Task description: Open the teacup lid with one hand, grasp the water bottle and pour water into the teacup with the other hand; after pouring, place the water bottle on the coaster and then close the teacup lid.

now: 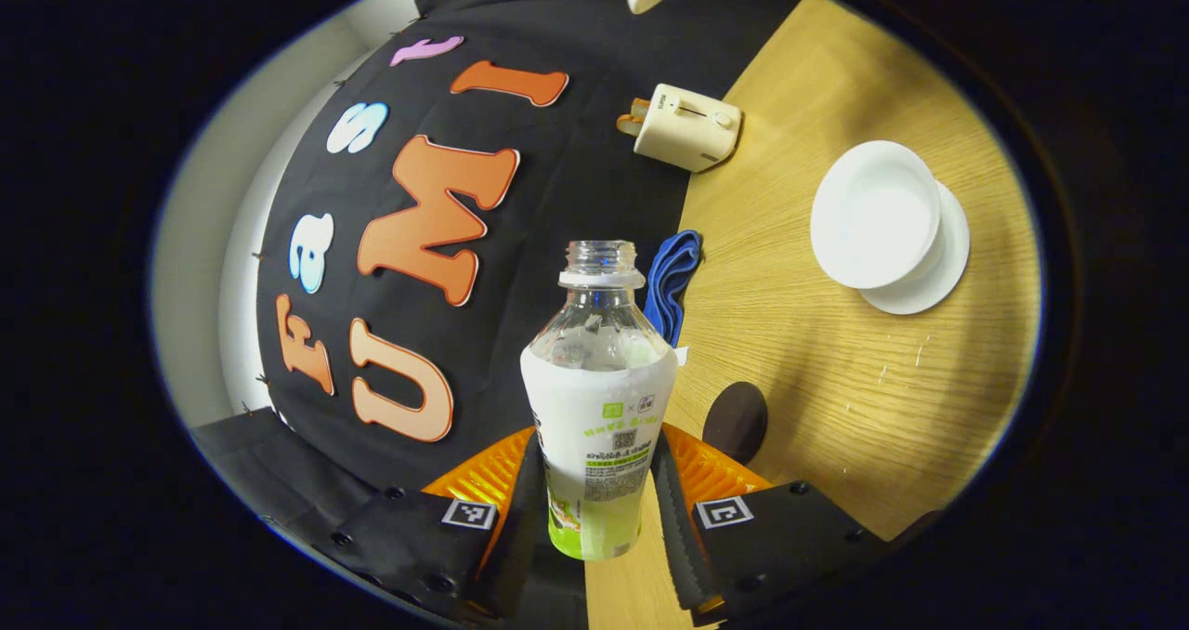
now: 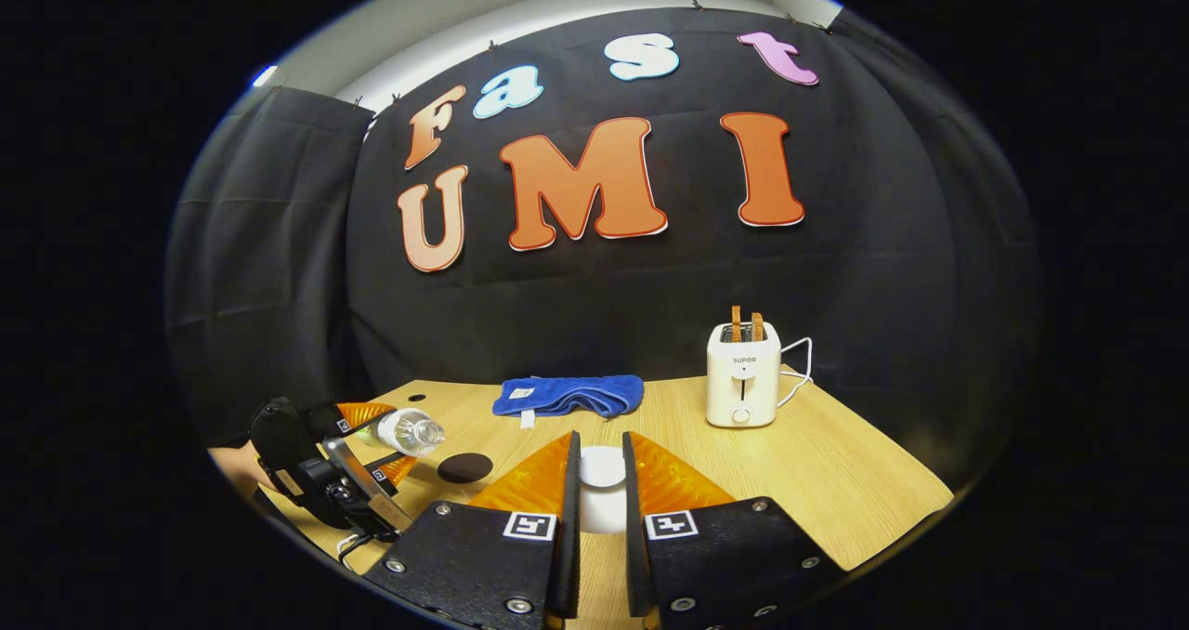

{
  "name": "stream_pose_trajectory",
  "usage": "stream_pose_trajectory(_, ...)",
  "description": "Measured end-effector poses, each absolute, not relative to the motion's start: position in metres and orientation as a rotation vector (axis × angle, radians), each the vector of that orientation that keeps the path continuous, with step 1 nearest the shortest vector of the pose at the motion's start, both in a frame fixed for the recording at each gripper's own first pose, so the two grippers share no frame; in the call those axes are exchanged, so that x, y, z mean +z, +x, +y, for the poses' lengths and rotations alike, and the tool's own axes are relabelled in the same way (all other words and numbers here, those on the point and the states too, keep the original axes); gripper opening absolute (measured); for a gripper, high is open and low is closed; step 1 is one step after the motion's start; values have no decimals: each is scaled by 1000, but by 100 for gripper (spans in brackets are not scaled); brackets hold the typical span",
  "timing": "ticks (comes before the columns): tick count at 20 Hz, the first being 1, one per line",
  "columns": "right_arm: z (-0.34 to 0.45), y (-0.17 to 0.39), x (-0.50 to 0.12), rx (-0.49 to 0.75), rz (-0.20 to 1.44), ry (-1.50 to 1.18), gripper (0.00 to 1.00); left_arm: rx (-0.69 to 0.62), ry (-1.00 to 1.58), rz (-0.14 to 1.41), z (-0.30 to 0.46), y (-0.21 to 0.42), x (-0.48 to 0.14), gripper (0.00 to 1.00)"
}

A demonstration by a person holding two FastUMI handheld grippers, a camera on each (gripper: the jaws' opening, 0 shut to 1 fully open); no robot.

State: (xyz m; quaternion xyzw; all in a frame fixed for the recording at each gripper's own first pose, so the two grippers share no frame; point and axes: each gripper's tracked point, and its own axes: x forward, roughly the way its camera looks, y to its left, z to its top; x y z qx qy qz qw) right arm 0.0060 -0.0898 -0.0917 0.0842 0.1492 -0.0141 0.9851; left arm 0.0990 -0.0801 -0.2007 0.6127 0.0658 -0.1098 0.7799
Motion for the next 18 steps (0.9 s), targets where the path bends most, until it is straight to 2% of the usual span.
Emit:
stream_pose_trajectory(9, -97, 1, -102, -21, 304, 194, 20, -276, 1572, 64, -99, 91, -196, 63)
stream_pose_trajectory(18, -93, -4, -111, -3, 312, 202, 20, -296, 1702, -4, -118, 87, -194, 63)
